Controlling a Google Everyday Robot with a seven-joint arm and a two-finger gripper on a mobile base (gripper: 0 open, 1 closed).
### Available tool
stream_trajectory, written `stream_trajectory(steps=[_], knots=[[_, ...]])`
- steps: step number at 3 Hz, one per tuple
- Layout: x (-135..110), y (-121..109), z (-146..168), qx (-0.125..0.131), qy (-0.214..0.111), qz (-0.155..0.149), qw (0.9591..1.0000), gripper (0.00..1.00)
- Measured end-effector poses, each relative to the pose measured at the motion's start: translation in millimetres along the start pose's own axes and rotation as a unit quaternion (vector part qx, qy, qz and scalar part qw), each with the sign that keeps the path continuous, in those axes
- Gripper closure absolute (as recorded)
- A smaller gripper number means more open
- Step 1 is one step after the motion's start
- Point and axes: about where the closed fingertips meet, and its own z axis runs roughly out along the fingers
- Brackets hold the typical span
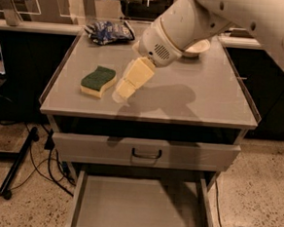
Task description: Place sponge into middle drawer
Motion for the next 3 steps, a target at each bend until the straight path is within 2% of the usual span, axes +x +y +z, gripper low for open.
stream_trajectory(steps=[1,2,3], knots=[[0.8,-22.0,23.2,-0.011,0.0,0.003,0.9999,0.0],[-19.1,-46.2,43.6,-0.018,-0.002,-0.012,0.9998,0.0],[-25.1,-64.1,62.4,-0.019,0.006,-0.013,0.9997,0.0]])
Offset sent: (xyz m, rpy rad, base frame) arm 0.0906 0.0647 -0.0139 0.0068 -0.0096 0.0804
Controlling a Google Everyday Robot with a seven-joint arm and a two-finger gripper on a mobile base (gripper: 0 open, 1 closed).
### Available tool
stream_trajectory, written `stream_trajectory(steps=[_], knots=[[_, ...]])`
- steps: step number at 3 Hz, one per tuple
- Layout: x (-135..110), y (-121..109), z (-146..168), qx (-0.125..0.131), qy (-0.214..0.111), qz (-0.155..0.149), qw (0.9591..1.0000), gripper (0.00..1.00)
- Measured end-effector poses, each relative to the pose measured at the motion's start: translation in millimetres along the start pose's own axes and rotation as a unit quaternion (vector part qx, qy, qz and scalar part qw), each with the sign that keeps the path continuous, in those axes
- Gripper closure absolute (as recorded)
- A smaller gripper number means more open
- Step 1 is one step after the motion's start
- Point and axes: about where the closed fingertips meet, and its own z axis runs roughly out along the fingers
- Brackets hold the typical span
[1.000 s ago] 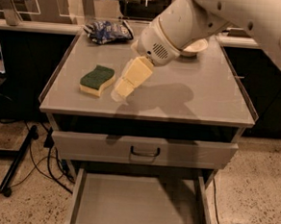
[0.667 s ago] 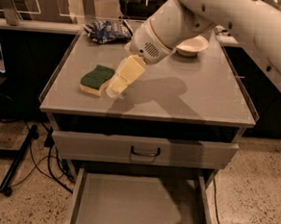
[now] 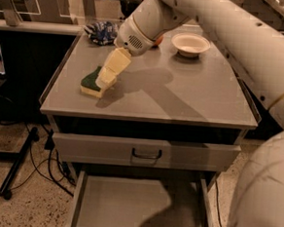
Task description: Place sponge into middle drawer
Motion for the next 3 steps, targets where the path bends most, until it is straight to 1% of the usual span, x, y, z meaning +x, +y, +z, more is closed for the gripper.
stream_trajectory(steps=[1,2,3], knots=[[4.5,-10.5,10.6,0.016,0.009,0.009,0.9998,0.0],[20.3,-16.3,22.8,0.037,0.011,0.028,0.9989,0.0],[29.2,-18.2,35.3,0.049,0.004,0.052,0.9975,0.0]])
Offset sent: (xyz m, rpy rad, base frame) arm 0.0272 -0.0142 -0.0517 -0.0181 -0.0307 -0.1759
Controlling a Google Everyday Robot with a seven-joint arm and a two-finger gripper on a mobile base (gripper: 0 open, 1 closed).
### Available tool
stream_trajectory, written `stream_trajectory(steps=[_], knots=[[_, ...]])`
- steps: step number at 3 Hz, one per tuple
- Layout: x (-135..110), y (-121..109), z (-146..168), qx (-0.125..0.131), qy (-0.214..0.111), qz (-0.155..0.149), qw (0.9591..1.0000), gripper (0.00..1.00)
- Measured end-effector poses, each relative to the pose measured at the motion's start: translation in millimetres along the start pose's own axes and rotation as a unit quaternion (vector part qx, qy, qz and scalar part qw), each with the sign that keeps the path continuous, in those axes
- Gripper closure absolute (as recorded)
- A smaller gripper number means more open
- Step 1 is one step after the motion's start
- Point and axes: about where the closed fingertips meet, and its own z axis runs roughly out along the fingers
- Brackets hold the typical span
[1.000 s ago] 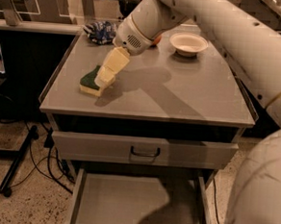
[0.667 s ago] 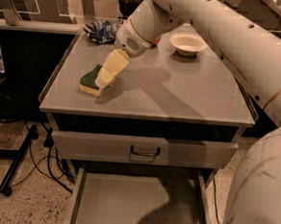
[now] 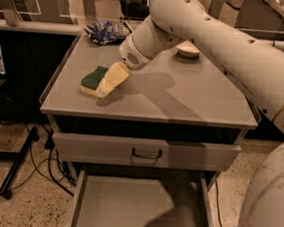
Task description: Place sponge into middle drawer
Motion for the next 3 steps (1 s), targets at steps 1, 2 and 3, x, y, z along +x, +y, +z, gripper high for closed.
stream_trajectory(steps=[1,2,3], knots=[[-3.7,0.9,15.8,-0.005,-0.016,0.022,0.9996,0.0],[-14.2,1.4,21.0,-0.014,-0.035,0.027,0.9989,0.0],[-26.3,-2.6,24.3,-0.005,-0.045,0.028,0.9986,0.0]])
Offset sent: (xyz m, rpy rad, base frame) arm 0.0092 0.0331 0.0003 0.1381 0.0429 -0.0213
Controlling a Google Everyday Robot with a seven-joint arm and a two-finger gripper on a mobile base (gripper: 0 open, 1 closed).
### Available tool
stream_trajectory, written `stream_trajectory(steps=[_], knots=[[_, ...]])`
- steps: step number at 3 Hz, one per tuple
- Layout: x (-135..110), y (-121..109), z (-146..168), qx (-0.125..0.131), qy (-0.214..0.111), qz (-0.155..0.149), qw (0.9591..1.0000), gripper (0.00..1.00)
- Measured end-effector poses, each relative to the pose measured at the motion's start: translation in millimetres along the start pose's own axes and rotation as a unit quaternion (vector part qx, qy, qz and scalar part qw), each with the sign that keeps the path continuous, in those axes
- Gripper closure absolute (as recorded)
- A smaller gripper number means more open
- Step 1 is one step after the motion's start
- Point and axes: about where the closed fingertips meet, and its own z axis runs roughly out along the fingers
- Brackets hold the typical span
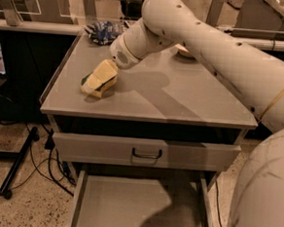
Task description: Place sponge into middle drawer
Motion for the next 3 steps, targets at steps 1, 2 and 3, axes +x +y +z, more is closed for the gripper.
stream_trajectory(steps=[1,2,3], knots=[[-1.2,-2.5,3.0,0.018,0.002,0.003,0.9998,0.0],[7.0,-3.2,7.2,0.03,0.012,0.012,0.9994,0.0],[20.4,-1.2,18.6,0.033,0.035,0.021,0.9986,0.0]])
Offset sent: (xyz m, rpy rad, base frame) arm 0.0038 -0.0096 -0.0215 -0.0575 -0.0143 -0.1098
